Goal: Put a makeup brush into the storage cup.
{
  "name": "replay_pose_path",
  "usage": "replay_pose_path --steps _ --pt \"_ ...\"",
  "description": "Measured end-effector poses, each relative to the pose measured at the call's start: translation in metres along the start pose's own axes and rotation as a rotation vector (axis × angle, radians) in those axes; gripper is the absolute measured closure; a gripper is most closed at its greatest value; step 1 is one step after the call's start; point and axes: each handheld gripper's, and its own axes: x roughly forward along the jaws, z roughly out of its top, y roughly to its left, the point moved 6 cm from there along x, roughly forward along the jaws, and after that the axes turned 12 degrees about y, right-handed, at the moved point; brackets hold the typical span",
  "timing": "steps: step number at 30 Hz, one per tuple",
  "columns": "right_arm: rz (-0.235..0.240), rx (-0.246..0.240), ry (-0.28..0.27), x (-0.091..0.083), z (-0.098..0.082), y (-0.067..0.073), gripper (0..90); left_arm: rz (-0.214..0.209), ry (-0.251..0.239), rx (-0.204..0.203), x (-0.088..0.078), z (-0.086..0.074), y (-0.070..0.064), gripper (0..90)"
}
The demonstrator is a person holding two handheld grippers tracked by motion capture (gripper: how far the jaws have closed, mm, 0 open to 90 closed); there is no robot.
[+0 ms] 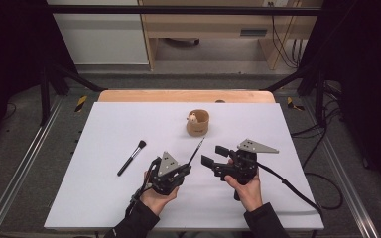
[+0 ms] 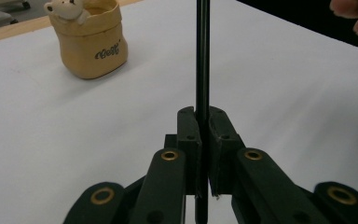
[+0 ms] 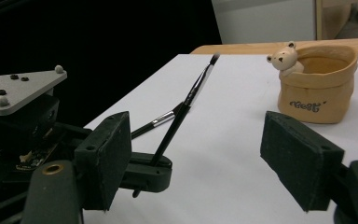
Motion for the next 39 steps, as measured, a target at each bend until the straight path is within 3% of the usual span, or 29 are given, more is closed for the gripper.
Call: replay_pose_path --steps 19,39 --pt "0.034 0.028 -0.013 0.004 -0.002 0.004 47.1 -0.017 -0.025 0.022 0.002 0.004 -0.023 84.7" --pt "0.081 0.052 0.008 0.006 -0.004 0.007 75.7 -0.032 -0.035 0.03 0.002 0.004 -0.031 84.7"
